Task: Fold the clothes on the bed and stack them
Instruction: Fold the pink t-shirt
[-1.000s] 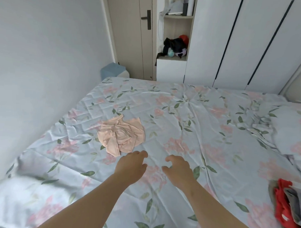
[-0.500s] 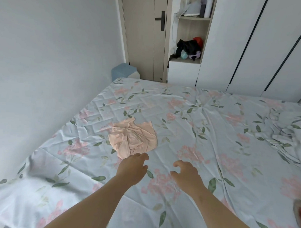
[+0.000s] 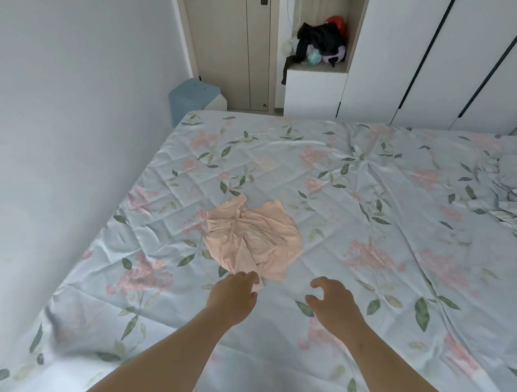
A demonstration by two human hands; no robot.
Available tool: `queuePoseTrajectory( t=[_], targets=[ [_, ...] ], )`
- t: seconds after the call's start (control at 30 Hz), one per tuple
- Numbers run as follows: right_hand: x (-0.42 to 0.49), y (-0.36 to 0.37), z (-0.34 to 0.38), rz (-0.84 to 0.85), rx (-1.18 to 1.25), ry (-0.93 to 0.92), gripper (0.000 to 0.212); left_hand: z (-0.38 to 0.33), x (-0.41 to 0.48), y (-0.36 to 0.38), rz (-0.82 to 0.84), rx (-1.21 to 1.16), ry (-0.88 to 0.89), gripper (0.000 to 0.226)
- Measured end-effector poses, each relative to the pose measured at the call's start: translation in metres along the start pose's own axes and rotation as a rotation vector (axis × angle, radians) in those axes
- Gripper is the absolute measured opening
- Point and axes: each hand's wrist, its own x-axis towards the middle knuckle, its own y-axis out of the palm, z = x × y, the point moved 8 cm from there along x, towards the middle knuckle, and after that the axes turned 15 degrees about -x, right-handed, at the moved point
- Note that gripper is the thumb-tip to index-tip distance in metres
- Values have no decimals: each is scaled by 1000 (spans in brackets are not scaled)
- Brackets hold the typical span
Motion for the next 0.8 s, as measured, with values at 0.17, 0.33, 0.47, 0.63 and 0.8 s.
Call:
queuePoseTrajectory(
  t=[0.17, 0.33, 0.47, 0.63, 0.8],
  targets=[
    [30, 26, 2, 73, -39, 82, 36, 48, 43, 21, 128, 13, -54, 30],
    [73, 56, 2, 130, -59, 96, 36, 84, 97, 47, 163, -62, -136, 32],
    [112, 84, 4, 181, -58, 94, 37, 115, 136, 72, 147, -133, -218, 32],
    [150, 111, 3, 225, -53, 92, 38, 151, 175, 100, 99, -248, -351, 48],
    [165, 128, -6, 264, -26, 109, 37, 175, 191, 115, 0, -426, -547, 37]
  ],
)
